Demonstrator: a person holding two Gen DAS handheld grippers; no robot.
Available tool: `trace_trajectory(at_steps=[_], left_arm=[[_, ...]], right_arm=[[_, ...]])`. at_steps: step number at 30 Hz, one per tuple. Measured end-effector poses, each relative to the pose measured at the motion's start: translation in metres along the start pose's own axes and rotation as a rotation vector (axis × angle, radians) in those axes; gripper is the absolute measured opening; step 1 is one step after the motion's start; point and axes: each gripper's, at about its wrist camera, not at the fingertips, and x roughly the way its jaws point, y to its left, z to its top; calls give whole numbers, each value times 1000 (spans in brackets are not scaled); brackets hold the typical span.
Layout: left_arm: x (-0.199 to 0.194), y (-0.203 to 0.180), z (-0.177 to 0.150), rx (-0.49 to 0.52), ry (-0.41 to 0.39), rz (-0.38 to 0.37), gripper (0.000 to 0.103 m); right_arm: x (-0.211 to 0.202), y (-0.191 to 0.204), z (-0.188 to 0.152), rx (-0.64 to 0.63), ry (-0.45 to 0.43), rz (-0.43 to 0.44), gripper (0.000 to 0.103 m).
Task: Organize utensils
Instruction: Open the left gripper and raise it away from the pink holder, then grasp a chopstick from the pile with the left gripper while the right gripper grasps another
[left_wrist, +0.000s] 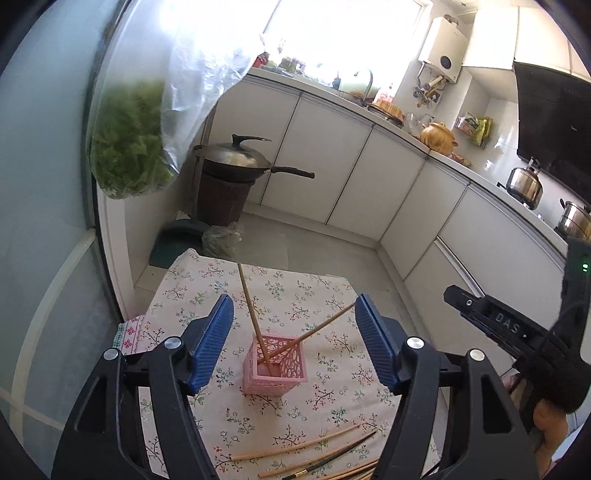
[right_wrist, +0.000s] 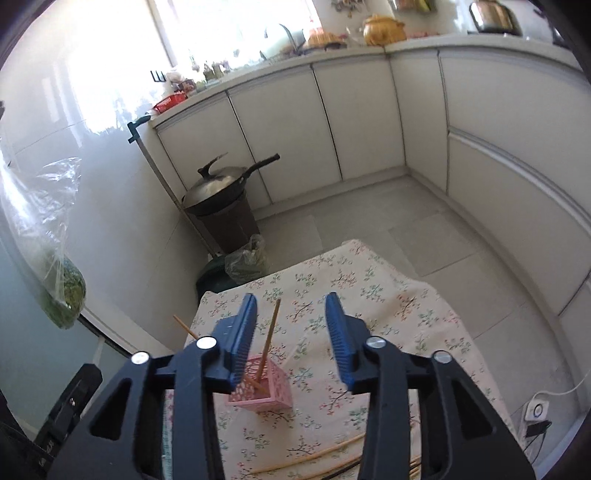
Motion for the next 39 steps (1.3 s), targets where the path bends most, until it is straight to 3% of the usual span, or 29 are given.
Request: trace_trajectory(at_steps=[2,7,17,24,31,39], left_arm=[[3,-10,-7,33,16,1,72],[13,-28,-24,91,67,-14,76],[30,-57,-56,204,132,-19,83],[41,-73,-75,284,179,-19,92],[68,-87,-102,392,285,-20,96],[108,-98,-135,465,482,-67,96]], right_arm=[[-14,-1,-12,-55,-35,-31,48],[-38,-13,-35,-118,-101,-116,66],[-53,-59,-64,-92,-106,-206,81],[-55,-89,-81,-38,-69,-208,94],[-60,-133,-119,80,29,-228,96],[-62,-181,-164,217,191,-216,96]])
